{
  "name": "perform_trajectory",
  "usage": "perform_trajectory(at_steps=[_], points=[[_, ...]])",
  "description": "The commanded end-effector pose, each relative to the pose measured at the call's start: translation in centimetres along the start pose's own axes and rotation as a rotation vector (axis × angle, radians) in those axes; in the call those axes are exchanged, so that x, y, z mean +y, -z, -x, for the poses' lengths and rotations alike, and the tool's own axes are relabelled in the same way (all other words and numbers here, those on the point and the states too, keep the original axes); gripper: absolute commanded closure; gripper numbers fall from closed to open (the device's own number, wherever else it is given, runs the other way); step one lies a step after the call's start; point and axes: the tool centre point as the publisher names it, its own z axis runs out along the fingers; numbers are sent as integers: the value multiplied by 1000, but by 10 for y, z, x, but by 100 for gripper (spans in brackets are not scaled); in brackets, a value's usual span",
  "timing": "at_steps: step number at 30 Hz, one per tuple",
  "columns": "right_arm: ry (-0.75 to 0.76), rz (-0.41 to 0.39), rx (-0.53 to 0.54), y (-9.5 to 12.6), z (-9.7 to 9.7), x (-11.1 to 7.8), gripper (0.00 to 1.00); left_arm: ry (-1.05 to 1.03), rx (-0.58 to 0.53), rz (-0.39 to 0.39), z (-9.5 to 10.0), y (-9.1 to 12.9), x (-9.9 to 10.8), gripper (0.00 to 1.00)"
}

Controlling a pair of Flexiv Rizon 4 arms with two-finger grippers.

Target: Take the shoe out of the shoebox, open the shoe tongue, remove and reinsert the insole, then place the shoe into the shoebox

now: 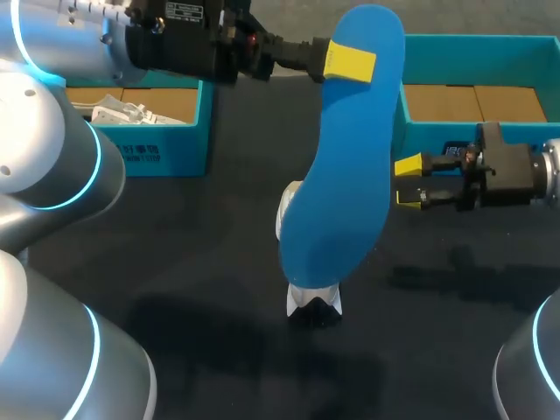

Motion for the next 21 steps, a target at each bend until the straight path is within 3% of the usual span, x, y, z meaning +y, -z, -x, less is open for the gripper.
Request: perform_trajectory(at_steps=[1,4,11,16,18,21], points=[[-1,-1,-2,-1,0,0,0,-153,-10,-2,-3,19,-29,100],[-1,-1,-2,-1,0,0,0,-196,8,-14,-1,27,-38,100],[-1,-1,-2,-1,0,0,0,-478,0,-4,23,57,-64,100],[-1,-1,-2,-1,0,0,0,-736,15,26,38,64,-73,100],[-1,-1,-2,-1,0,0,0,-802,18,4,43,67,-75,100],[-1,-1,-2,-1,0,0,0,-934,6,19,43,69,-75,100]])
